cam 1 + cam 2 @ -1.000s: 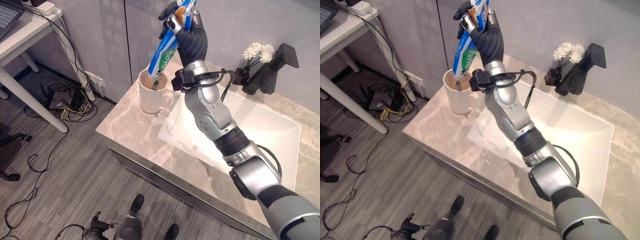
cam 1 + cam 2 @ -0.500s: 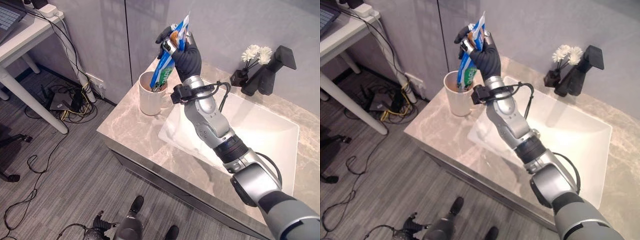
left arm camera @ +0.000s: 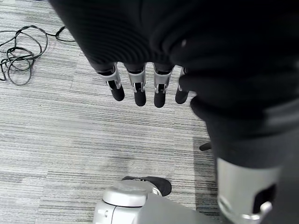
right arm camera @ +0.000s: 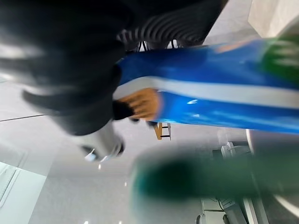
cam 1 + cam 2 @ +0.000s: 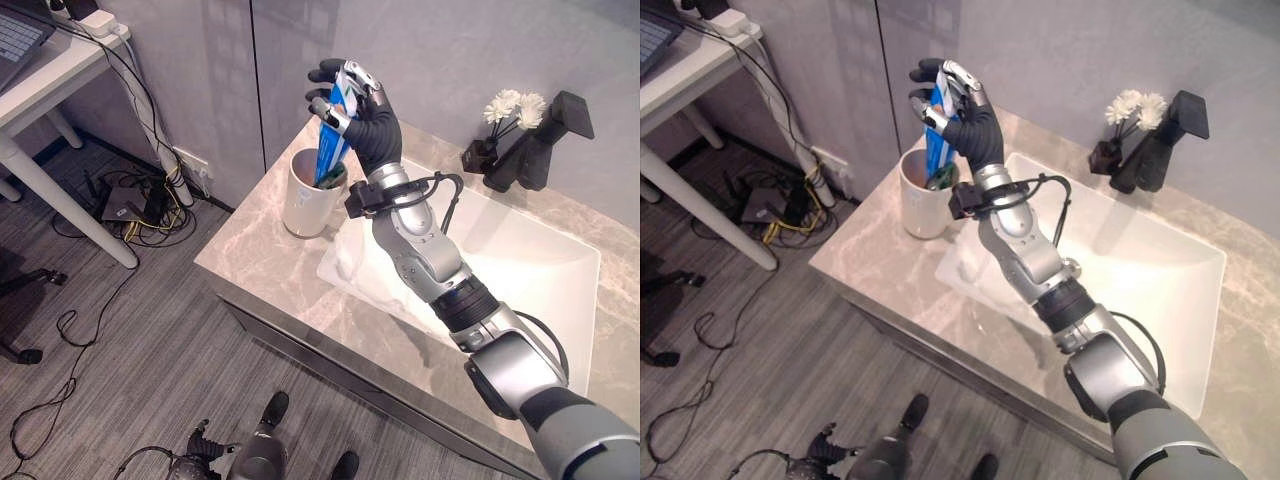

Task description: Put brush and paste in cup on sink, flatten towel.

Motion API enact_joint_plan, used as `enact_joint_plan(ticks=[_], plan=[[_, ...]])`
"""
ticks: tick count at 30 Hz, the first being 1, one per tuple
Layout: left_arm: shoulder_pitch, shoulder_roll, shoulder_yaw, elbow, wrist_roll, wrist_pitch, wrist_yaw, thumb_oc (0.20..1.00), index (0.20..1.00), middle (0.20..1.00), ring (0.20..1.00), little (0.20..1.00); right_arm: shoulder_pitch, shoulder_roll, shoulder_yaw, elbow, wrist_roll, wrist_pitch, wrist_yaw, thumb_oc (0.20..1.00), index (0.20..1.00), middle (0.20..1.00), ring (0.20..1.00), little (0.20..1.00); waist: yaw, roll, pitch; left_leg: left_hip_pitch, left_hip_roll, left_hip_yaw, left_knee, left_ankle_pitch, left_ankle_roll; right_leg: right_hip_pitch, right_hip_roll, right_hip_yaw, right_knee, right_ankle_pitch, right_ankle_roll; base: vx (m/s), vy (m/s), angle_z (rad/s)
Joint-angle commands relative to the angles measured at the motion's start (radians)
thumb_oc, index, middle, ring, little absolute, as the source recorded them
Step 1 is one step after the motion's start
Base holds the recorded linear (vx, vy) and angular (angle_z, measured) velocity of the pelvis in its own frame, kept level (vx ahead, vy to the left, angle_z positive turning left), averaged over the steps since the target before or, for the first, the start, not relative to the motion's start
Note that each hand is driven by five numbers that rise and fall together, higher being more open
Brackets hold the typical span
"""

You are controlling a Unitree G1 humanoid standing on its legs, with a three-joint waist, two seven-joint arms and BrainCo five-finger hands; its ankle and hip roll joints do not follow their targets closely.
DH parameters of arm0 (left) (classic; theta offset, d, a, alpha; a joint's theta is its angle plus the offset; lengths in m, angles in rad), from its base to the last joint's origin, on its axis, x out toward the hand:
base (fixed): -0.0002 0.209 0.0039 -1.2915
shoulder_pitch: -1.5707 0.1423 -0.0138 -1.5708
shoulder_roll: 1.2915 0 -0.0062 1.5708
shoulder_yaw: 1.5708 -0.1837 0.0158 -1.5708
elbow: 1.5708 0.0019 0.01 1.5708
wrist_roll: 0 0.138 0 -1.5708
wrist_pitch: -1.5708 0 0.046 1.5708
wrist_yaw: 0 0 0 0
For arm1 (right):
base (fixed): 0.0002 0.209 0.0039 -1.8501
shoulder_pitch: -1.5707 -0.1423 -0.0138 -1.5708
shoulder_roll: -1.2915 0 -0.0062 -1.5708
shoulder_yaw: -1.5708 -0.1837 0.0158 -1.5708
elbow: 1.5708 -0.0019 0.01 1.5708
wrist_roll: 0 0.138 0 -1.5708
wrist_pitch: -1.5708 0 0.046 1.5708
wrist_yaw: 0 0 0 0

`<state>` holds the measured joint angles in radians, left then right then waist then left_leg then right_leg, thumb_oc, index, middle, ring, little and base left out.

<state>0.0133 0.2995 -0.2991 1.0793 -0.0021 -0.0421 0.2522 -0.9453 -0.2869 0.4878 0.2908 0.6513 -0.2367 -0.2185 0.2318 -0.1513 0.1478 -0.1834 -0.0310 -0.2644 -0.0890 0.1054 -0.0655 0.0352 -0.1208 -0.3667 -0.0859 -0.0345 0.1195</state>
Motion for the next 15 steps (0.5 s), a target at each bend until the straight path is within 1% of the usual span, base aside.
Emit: enact_joint_plan(ticks=[1, 4, 15], plan=[[0.017, 0.004, -0.056, 0.029, -0.028, -0.015, -0.009, 1.000, 1.000, 1.000, 1.000, 1.000, -0.035, -0.020, -0.002, -0.025, -0.034, -0.042, 0.001, 1.000, 1.000, 1.000, 1.000, 1.000, 0.006, -0.002, -0.027, 0.054, 0.018, 0.066, 0.002, -0.048, 0.019, 0.003, -0.055, 0.044, 0.005, 0.128, 0.038, 0.00, 0.000, 0.00], [0.035, 0.019, -0.067, -0.028, -0.041, -0.017, -0.028, 1.000, 1.000, 1.000, 1.000, 1.000, -0.039, -0.022, -0.006, -0.032, -0.049, -0.034, 0.000, 1.000, 1.000, 1.000, 1.000, 1.000, 0.007, -0.002, -0.025, 0.053, 0.019, 0.068, 0.002, -0.048, 0.020, 0.000, -0.054, 0.045, 0.004, 0.130, 0.039, 0.00, 0.000, 0.00], [0.034, 0.022, -0.078, -0.040, -0.043, -0.006, -0.038, 1.000, 1.000, 1.000, 1.000, 1.000, -0.043, -0.004, -0.029, -0.056, -0.076, -0.034, -0.024, 1.000, 1.000, 1.000, 1.000, 1.000, 0.003, -0.018, -0.030, 0.058, 0.024, 0.077, 0.002, -0.051, 0.022, -0.003, -0.048, 0.060, 0.005, 0.130, 0.038, 0.00, 0.000, 0.00]])
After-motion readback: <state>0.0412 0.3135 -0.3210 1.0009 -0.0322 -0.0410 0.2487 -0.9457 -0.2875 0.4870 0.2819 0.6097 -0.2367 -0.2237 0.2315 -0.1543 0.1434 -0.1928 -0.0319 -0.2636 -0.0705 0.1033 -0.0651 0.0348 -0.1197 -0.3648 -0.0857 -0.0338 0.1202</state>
